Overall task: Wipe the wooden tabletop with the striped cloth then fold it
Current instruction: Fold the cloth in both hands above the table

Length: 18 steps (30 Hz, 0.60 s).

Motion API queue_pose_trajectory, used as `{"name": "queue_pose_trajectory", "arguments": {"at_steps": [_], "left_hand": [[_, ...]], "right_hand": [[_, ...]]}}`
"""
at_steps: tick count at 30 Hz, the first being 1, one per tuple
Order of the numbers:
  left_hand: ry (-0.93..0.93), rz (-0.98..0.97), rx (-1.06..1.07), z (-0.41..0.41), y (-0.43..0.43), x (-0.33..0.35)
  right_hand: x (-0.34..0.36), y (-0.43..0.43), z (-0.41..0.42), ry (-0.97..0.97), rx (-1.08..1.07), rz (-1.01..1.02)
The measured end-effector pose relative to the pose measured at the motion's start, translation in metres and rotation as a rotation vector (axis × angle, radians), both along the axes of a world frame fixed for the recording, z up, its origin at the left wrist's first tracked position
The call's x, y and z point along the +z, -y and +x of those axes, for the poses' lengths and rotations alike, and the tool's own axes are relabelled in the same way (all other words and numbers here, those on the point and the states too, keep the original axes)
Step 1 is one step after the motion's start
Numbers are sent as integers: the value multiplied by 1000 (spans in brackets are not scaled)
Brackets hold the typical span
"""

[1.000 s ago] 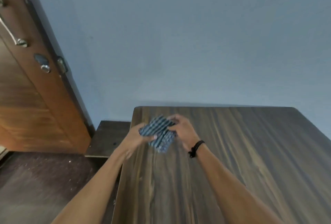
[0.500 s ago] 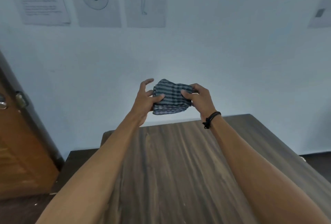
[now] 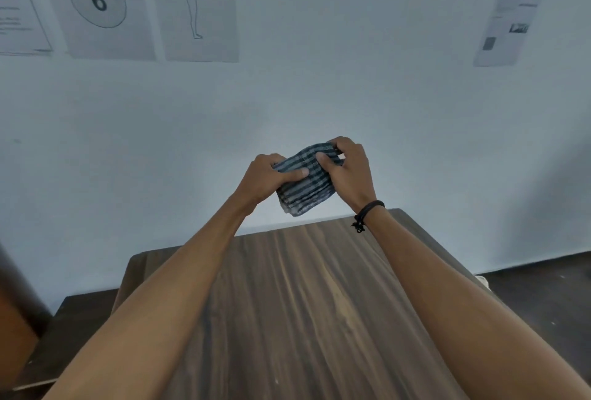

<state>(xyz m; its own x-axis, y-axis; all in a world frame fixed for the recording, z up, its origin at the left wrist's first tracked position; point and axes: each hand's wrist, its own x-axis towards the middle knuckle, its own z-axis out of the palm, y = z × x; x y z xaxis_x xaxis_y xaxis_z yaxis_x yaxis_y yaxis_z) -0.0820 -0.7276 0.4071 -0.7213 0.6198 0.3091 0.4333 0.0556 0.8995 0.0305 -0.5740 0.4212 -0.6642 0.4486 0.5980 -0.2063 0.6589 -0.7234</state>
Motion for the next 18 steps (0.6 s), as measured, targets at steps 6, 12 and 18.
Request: {"name": "queue_pose_trajectory", "arguments": {"at_steps": [6, 12, 18], "left_hand": [[70, 208, -248, -14, -27, 15], [226, 159, -221, -23, -54, 20], [943, 314, -484, -25, -72, -10]], "right_hand": [[18, -24, -1, 49, 23, -87], [25, -43, 0, 2, -54, -12], [17, -60, 3, -33, 2, -190]]}}
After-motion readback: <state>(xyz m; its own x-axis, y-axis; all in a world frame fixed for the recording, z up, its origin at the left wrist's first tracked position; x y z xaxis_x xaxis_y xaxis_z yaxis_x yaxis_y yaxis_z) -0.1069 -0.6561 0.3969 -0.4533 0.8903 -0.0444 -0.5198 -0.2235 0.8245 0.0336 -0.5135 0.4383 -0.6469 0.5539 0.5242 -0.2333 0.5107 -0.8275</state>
